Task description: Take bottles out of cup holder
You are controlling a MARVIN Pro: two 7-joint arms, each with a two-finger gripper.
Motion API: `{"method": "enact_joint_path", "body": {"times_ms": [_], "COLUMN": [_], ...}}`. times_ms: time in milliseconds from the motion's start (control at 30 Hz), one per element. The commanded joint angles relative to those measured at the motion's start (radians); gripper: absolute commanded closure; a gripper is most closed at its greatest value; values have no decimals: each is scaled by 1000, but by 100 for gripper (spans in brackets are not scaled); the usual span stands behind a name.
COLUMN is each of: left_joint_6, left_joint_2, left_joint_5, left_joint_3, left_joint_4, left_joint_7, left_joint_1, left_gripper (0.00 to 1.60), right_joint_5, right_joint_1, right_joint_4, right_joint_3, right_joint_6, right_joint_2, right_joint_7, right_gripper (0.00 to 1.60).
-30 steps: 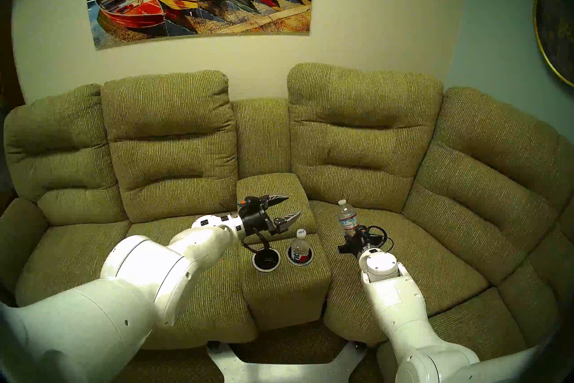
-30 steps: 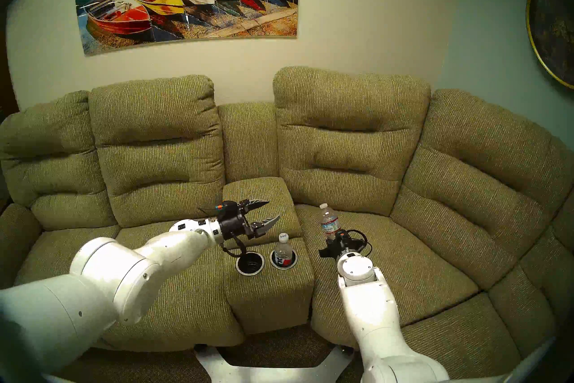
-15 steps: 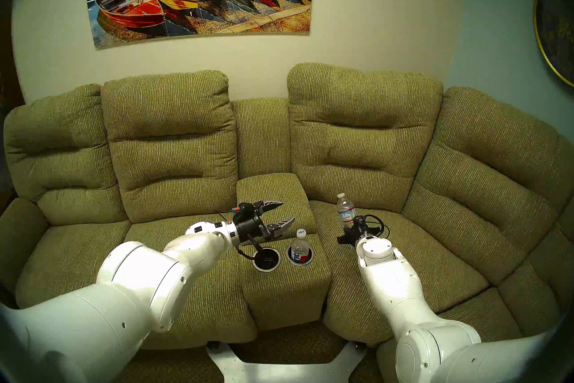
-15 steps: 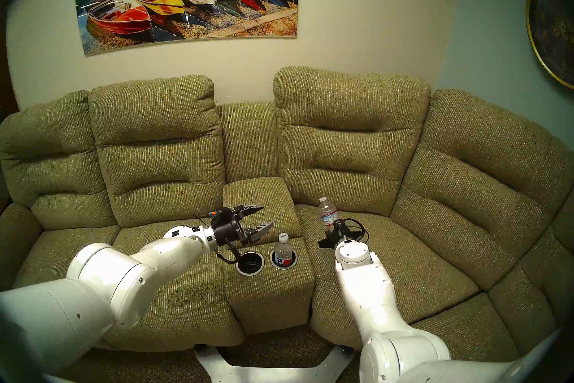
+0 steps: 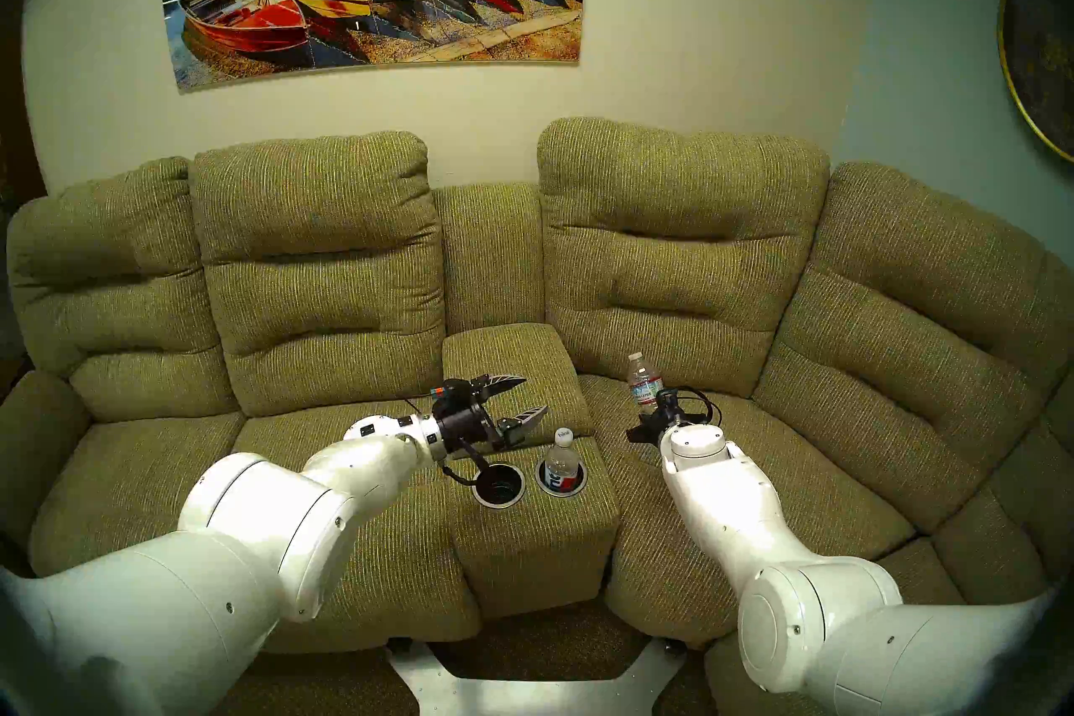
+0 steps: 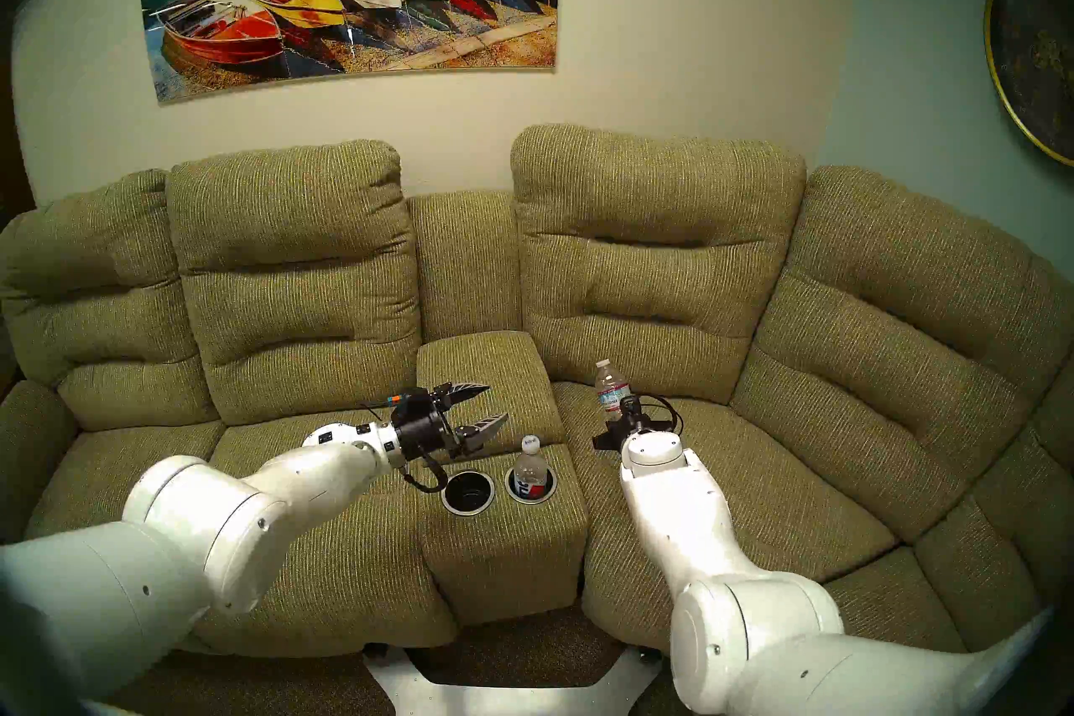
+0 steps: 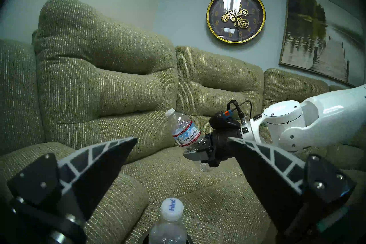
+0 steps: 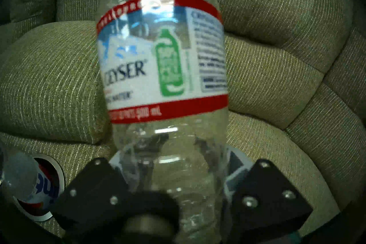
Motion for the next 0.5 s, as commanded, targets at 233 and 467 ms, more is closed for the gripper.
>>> {"method": "enact_joint_path", "body": {"times_ms": [233, 467], "left_joint_6": [8, 17], "left_joint_2": [4, 14], "left_joint_5": [4, 18], "left_joint_3": [2, 15], "left_joint_4": [-6, -5], "left_joint_7": [-11, -14], "left_joint_1": [2, 23], "left_gripper": [0, 0], "right_joint_5": [-5, -5], "right_joint_1": [148, 146], "right_joint_4": [93, 94], "right_joint_3": [-5, -14], "right_joint_6": [-94, -225], "right_joint_2": [4, -9], "right_joint_7": [-65, -122], "right_gripper": [0, 0]}}
